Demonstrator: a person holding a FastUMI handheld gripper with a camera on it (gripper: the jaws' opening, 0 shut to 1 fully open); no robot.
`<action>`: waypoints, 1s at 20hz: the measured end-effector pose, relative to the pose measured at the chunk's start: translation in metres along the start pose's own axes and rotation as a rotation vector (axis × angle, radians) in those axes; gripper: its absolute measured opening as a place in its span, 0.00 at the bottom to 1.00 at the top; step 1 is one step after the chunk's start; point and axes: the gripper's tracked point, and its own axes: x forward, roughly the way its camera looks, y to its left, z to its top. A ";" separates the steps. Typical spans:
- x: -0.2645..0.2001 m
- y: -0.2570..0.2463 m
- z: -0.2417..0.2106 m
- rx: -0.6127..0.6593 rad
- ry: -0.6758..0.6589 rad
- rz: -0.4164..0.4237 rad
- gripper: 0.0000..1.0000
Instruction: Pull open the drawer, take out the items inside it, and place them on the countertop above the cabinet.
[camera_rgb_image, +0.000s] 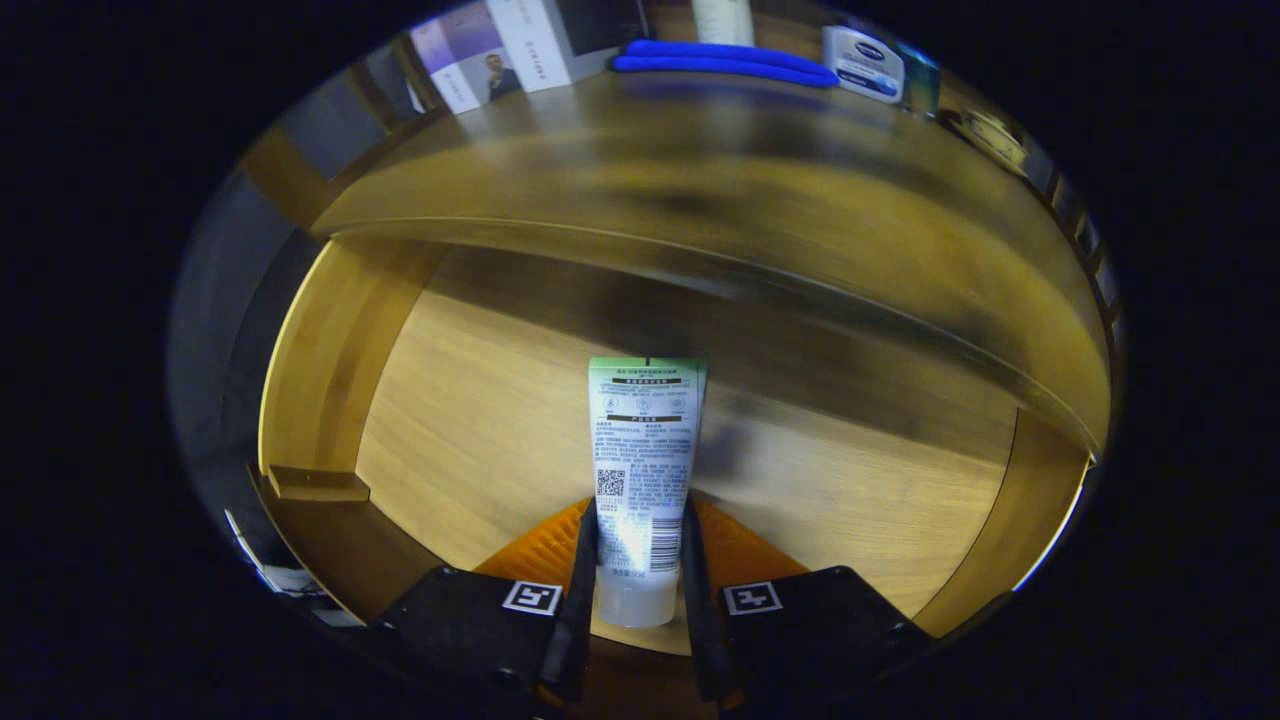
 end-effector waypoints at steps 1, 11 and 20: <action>-0.007 0.006 -0.001 -0.010 -0.014 0.019 0.44; -0.081 -0.004 0.026 -0.060 -0.167 0.160 0.45; -0.137 -0.041 0.091 -0.018 -0.385 0.104 0.44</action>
